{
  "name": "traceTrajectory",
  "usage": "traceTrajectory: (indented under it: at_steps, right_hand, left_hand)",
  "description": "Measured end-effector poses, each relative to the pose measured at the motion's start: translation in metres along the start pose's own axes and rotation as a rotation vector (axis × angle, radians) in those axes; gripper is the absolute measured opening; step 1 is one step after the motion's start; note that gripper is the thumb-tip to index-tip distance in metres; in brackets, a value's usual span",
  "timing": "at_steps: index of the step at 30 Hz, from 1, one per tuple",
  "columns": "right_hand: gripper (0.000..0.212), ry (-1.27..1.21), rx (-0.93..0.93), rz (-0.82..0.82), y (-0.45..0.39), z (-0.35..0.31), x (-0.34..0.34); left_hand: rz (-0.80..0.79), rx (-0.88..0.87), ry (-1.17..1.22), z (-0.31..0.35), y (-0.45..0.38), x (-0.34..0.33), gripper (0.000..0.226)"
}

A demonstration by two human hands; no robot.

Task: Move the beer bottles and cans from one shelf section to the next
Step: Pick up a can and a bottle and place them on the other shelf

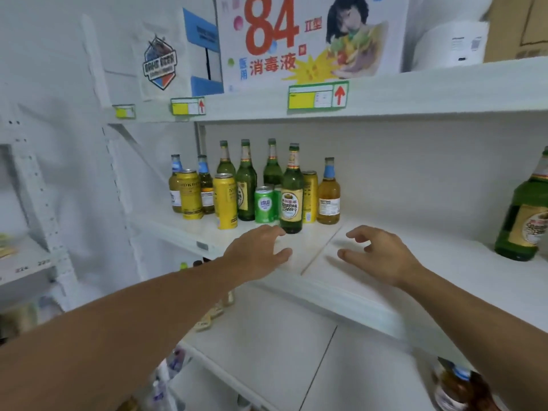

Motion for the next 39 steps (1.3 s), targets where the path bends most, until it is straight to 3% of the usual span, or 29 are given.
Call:
traceTrajectory:
  at_steps: [6,12,16,19,25,29,35,39]
  right_hand:
    - [0.044,-0.313,-0.125,0.005,-0.036,-0.065,-0.063]
    - [0.05,-0.227,-0.199,0.076,-0.072,-0.1,-0.097]
    - [0.063,-0.273,-0.249,0.19,-0.103,-0.101,-0.089]
    - [0.081,-0.437,-0.229,0.173,-0.122,-0.106,-0.092]
    - [0.071,-0.585,-0.155,0.212,-0.157,-0.109,-0.099]
    - [0.067,-0.592,-0.14,0.265,-0.17,-0.108,-0.105]
    - [0.058,-0.47,-0.132,0.286,-0.175,-0.108,-0.105]
    - [0.055,-0.454,-0.116,0.31,-0.159,-0.104,-0.095]
  left_hand:
    - [0.187,0.117,0.215,-0.113,-0.005,0.013,0.05]
    - [0.414,0.216,0.335,-0.183,-0.022,0.02,0.028]
    - [0.57,0.27,0.341,-0.209,-0.042,0.034,0.043]
    - [0.63,0.37,0.359,-0.22,-0.052,0.041,0.076]
    - [0.603,0.43,0.602,-0.232,-0.076,0.03,0.115]
    - [0.529,0.341,0.663,-0.226,-0.089,0.016,0.079]
    - [0.584,0.407,0.507,-0.231,-0.092,0.019,0.066]
    - [0.557,0.364,0.524,-0.227,-0.086,0.021,0.064]
Point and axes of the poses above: each hand's wrist, its own y-axis away from the middle knuckle, its own x-axis out of the back of the hand, z = x × y, the point moved 8 cm from there along -y, towards the middle knuckle, and after that the axes turned 9 degrees about -x, right-handed, at the moved point
